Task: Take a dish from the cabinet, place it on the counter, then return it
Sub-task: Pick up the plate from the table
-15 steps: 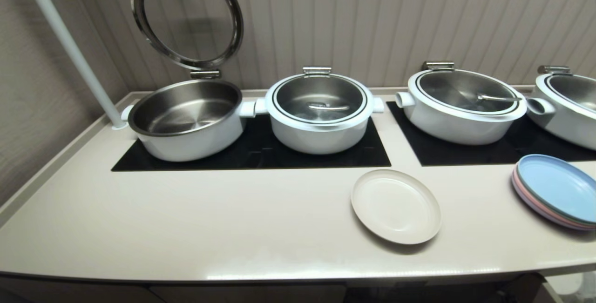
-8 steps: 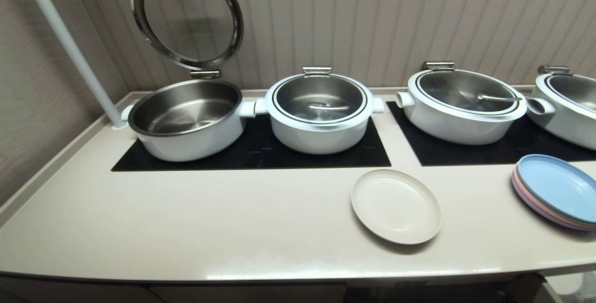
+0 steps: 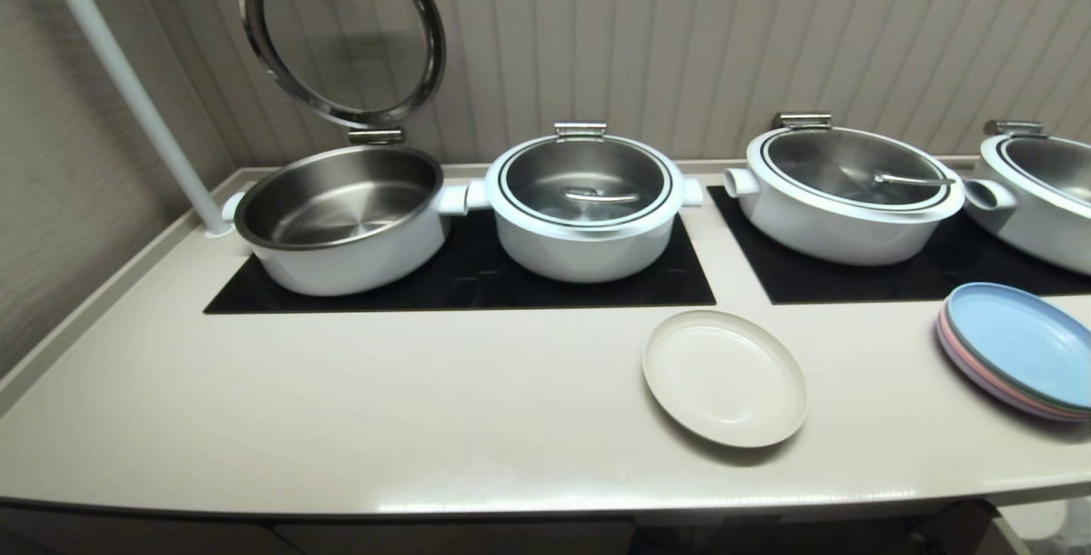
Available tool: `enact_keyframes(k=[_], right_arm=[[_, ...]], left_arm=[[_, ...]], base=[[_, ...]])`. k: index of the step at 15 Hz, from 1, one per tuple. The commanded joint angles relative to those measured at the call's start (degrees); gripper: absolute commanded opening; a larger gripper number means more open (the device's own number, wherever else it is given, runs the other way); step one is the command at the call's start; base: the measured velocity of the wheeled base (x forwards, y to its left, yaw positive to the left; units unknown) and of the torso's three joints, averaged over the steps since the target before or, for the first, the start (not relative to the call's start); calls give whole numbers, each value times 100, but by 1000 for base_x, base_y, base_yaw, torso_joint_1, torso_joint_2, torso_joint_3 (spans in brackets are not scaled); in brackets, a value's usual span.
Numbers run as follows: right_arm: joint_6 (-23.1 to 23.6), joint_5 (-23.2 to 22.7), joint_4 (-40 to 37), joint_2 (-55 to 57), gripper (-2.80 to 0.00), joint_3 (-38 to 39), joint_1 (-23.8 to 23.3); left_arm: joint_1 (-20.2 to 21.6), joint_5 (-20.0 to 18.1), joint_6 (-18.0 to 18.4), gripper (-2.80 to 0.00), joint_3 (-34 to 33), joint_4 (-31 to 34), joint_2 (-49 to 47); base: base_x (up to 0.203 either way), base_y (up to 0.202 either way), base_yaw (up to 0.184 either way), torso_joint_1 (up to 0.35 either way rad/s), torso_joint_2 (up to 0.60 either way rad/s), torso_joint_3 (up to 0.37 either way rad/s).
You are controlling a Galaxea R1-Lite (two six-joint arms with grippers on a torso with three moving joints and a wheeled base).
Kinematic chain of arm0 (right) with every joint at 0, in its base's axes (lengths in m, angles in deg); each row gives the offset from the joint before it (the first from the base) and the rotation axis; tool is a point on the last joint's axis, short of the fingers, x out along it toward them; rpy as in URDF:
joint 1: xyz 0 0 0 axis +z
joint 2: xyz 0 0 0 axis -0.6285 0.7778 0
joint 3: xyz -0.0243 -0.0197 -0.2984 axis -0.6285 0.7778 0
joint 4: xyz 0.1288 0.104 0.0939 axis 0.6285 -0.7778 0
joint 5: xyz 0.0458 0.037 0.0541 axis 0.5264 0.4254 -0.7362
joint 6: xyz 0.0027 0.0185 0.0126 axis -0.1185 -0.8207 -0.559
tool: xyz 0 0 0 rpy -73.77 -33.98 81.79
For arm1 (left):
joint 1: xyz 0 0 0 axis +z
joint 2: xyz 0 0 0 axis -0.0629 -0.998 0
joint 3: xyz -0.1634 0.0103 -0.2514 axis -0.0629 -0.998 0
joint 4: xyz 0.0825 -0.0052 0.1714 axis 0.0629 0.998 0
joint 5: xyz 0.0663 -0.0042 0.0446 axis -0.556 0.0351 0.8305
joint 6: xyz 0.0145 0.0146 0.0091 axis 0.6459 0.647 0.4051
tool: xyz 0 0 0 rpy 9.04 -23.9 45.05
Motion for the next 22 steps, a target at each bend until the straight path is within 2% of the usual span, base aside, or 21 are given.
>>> enact_keyframes(k=[1, 15, 22], right_arm=[[4, 0, 1, 7, -280, 0, 1], [-1, 0, 1, 7, -280, 0, 1], [12, 0, 1, 7, -280, 0, 1]], left_arm=[[0, 0, -3, -280, 0, 0, 2], [0, 0, -3, -280, 0, 0, 2], [0, 0, -3, -280, 0, 0, 2]], base=[[0, 0, 0, 0, 0, 0], [0, 0, 0, 0, 0, 0], [-1, 117, -1, 1, 1, 3]])
